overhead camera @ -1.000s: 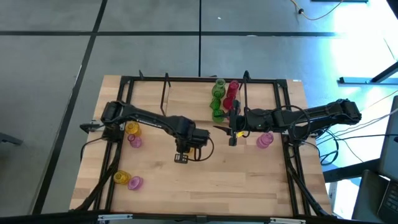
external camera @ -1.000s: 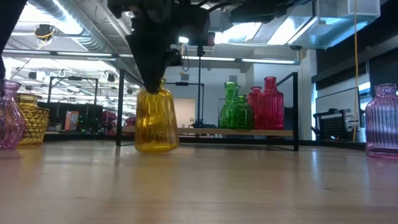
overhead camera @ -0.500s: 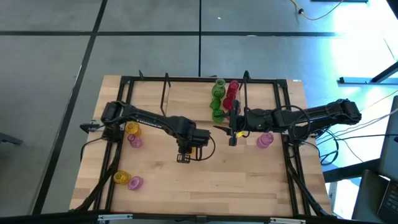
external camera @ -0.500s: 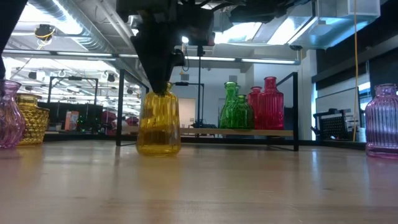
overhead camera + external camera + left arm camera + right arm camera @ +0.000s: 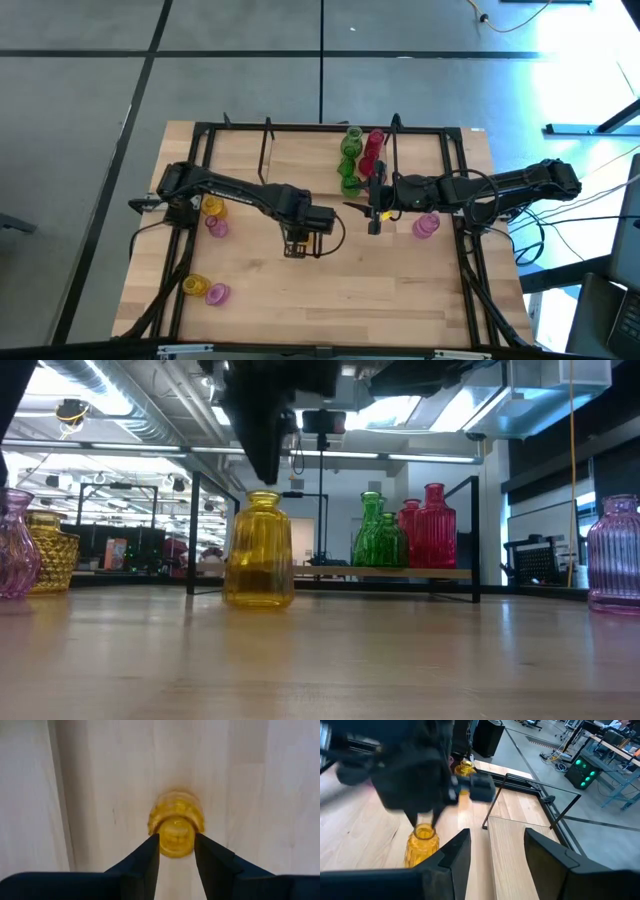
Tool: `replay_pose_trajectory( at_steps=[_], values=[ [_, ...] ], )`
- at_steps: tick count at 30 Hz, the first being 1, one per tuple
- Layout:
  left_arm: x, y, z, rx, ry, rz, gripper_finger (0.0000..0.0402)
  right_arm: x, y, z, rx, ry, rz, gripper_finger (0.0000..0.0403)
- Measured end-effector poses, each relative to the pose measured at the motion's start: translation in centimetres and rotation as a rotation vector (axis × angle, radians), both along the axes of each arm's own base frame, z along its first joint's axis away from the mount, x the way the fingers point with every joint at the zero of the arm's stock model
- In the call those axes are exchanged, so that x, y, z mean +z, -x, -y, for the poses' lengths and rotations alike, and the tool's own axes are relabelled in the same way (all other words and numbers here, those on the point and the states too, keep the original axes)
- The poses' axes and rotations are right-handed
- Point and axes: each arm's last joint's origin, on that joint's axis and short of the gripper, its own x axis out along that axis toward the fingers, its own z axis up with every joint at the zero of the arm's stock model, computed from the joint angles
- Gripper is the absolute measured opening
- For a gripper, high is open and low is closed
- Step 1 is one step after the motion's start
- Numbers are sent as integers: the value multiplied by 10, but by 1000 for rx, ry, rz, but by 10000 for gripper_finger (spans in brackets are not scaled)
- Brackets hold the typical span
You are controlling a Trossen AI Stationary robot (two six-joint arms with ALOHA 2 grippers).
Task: Sort vases onto shelf
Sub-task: Put the top yellow vase on the shelf
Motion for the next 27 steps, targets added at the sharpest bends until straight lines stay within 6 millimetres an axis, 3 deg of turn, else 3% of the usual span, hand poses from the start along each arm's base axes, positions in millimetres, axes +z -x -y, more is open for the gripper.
replay_pose_trajectory(
  at_steps=[7, 13, 19, 27],
  values=[
    [12, 24, 13, -24, -86, 113, 116, -2, 1, 0, -1, -3, -18, 166],
    [1, 39, 11, -26, -23, 245, 116, -1, 0, 0, -2, -6, -9, 166],
    [-16, 41, 12, -23, 36, 222, 116, 0, 0, 0, -3, -8, 6, 166],
    [-19, 37, 12, -25, 54, 263, 116, 0, 0, 0, -3, -8, 5, 166]
  ],
)
